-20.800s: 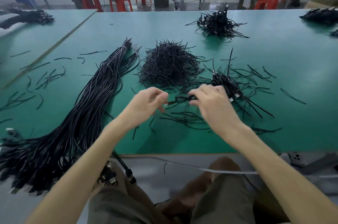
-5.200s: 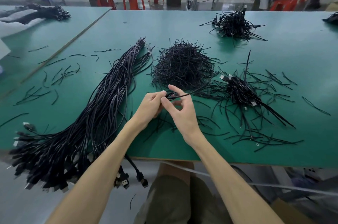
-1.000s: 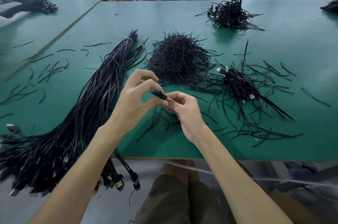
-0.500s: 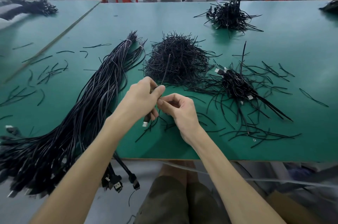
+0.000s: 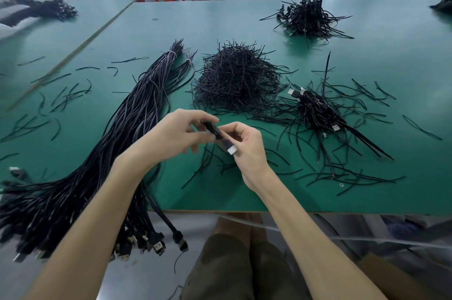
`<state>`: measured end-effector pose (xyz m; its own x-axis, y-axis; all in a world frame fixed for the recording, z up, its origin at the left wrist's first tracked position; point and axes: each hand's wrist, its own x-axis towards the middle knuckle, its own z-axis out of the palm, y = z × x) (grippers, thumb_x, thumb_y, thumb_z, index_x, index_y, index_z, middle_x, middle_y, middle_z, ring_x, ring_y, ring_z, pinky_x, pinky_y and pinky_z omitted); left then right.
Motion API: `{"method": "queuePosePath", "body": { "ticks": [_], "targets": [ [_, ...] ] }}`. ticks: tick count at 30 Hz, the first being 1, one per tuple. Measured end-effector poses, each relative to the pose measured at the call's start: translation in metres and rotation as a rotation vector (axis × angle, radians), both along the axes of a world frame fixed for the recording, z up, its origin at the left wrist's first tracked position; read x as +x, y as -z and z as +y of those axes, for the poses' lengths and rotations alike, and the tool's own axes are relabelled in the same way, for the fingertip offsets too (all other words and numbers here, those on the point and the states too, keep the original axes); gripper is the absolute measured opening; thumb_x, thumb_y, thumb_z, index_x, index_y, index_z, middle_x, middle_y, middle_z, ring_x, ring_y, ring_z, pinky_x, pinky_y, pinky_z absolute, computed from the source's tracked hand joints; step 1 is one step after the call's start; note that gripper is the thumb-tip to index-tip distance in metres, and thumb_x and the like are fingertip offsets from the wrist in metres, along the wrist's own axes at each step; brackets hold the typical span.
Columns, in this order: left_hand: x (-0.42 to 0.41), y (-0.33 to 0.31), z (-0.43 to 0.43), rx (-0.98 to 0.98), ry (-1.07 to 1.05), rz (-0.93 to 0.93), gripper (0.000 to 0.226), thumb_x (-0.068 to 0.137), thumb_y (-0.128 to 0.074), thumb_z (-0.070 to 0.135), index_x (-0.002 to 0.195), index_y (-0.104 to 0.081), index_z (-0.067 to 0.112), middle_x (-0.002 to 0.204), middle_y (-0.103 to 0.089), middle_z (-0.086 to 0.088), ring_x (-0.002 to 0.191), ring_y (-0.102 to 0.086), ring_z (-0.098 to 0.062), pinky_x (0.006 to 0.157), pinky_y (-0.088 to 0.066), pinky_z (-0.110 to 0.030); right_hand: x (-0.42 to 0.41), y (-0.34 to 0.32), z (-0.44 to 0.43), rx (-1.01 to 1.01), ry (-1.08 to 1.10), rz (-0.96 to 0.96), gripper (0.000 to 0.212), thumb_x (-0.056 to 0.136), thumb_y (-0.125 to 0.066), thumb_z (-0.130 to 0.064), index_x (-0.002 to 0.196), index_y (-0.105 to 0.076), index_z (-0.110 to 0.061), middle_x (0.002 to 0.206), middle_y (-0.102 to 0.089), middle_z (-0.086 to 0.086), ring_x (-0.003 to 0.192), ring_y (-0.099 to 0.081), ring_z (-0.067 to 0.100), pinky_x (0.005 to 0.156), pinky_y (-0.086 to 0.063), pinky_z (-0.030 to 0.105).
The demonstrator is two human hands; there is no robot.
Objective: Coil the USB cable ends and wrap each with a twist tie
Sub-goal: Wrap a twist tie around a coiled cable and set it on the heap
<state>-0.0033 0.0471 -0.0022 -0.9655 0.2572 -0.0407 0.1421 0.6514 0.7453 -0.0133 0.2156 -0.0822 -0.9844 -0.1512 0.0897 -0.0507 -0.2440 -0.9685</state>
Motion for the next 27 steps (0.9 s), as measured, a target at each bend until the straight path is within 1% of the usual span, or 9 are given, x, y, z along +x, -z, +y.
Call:
{"method": "queuePosePath", "body": {
  "ticks": [2,3,6,9,12,15,18,23,27],
  "targets": [
    [-0.001,0.002,0.0,-0.174,-0.063,0.11,0.009,0.09,-0.074,0.04,0.098,-0.072,0.036,0.066,-0.058,0.006,0.052,-0.047,-0.008,0.055,-0.038,-0.028,0.001,-0.001,-0.001,-0.009,0.015,-0.015,0.016,0.091,-0.071,0.0,0.081,-0.071,-0.013,0.079,-0.07,0.004,0.076,-0.066,0.014,0.078,-0.056,0.028],
    [0.0,0.002,0.001,-0.233,-0.087,0.155,0.011,0.09,-0.071,0.049,0.091,-0.07,0.038,0.061,-0.054,0.007,0.05,-0.042,-0.008,0.053,-0.035,-0.03,0.001,-0.001,-0.001,-0.015,0.021,-0.024,0.014,0.09,-0.072,-0.002,0.081,-0.071,-0.013,0.079,-0.069,0.004,0.077,-0.066,0.014,0.08,-0.056,0.027],
    [0.005,0.003,0.013,-0.45,-0.18,0.316,0.037,0.091,-0.056,0.068,0.077,-0.065,0.036,0.055,-0.051,0.006,0.052,-0.047,-0.008,0.049,-0.03,-0.029,0.001,-0.001,-0.002,0.008,0.075,-0.031,0.01,0.09,-0.076,-0.01,0.082,-0.07,-0.011,0.076,-0.068,0.001,0.074,-0.063,0.01,0.073,-0.054,0.021],
    [0.008,0.005,0.03,-0.551,-0.295,0.356,0.058,0.097,-0.046,0.066,0.062,-0.062,0.023,0.056,-0.054,0.002,0.055,-0.051,-0.014,0.05,-0.031,-0.03,0.0,0.0,0.0,0.014,0.077,0.001,0.009,0.091,-0.073,-0.007,0.084,-0.069,-0.003,0.074,-0.067,0.002,0.069,-0.058,0.008,0.067,-0.052,0.019],
    [0.004,0.007,0.038,-0.486,-0.392,0.221,0.059,0.1,-0.046,0.055,0.06,-0.064,0.015,0.058,-0.059,-0.003,0.057,-0.056,-0.027,0.052,-0.035,-0.033,0.001,-0.001,0.001,0.03,0.064,0.018,0.008,0.092,-0.072,-0.006,0.086,-0.07,-0.002,0.073,-0.068,0.004,0.065,-0.056,0.005,0.061,-0.046,0.015],
    [-0.004,0.006,0.035,-0.386,-0.426,0.032,0.054,0.097,-0.049,0.049,0.066,-0.072,0.011,0.04,-0.056,0.006,0.049,-0.054,-0.022,0.051,-0.037,-0.029,0.002,-0.002,-0.001,0.063,0.083,0.043,0.005,0.093,-0.069,-0.002,0.089,-0.069,0.002,0.085,-0.072,0.022,0.072,-0.059,0.013,0.065,-0.047,0.017],
    [-0.011,0.008,0.031,-0.241,-0.391,-0.108,0.053,0.096,-0.049,0.038,0.053,-0.064,0.013,0.034,-0.05,0.004,0.038,-0.05,-0.019,0.053,-0.042,-0.027,0.002,-0.002,-0.001,0.108,0.121,0.09,0.007,0.092,-0.069,-0.001,0.086,-0.07,-0.003,0.086,-0.071,0.019,0.074,-0.061,0.01,0.069,-0.049,0.017],
    [-0.013,0.018,0.027,-0.098,-0.332,-0.135,0.064,0.1,-0.048,0.042,0.044,-0.067,0.017,0.044,-0.056,-0.008,0.035,-0.048,-0.017,0.05,-0.036,-0.027,0.001,0.0,-0.002,0.116,0.149,0.096,0.014,0.092,-0.068,0.001,0.083,-0.07,-0.009,0.081,-0.07,0.011,0.072,-0.058,0.006,0.07,-0.049,0.018],
    [-0.011,0.022,0.024,-0.003,-0.282,-0.068,0.058,0.105,-0.046,0.044,0.066,-0.072,0.009,0.049,-0.061,0.0,0.041,-0.054,-0.016,0.046,-0.04,-0.021,0.0,0.003,-0.001,0.11,0.162,0.1,0.007,0.091,-0.072,-0.008,0.086,-0.073,-0.013,0.079,-0.073,0.003,0.073,-0.061,0.011,0.069,-0.051,0.024]
  ]
}}
